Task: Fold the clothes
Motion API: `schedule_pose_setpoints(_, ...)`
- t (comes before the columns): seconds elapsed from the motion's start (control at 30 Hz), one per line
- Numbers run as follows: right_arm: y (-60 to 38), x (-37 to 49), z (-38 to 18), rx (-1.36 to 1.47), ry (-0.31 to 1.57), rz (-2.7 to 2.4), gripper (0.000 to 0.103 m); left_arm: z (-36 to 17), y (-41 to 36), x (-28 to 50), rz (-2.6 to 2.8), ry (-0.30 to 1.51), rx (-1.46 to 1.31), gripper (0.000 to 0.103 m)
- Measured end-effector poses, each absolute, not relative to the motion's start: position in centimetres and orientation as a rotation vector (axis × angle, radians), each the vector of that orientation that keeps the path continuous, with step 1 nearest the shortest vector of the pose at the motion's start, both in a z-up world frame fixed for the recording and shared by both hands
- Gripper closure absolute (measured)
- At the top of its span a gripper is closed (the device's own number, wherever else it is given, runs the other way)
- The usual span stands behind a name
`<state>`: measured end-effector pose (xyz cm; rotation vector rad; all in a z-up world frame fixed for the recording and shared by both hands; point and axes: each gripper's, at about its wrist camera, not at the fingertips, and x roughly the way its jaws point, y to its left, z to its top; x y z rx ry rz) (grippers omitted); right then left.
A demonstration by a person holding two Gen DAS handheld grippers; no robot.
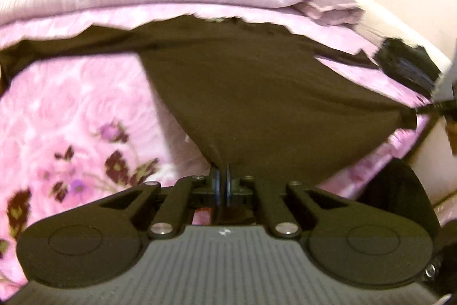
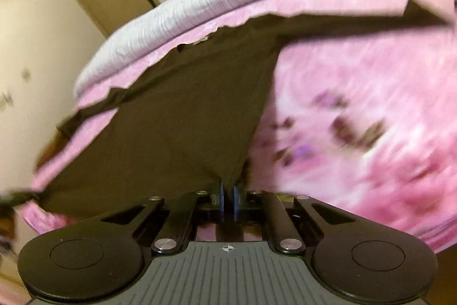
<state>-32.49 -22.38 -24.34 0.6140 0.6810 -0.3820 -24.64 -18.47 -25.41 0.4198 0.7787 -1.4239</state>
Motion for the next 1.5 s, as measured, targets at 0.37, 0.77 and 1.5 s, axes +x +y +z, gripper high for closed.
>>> schedule_pose_setpoints(0.37,-21.7,-33.7,-30.4,0.512,0.913,-0.46,0.1,-31.3,-17.4,-25.6,-1.344,0.937,0.489,0.1)
schedule_pose_setpoints(0.77,-22.1,-29.7,-27.3,0.38,0.823,-0.447,0.068,-27.3,-18.3,-20.1,-1.211,0.773,0.629,0.085)
schedule_pose_setpoints(1.5,-14.4,1.0,-31.7,0.109,0.831,-0.079,0.056,-27.0,-29.8,15.4,-0.819,0.592,0.694,0.048)
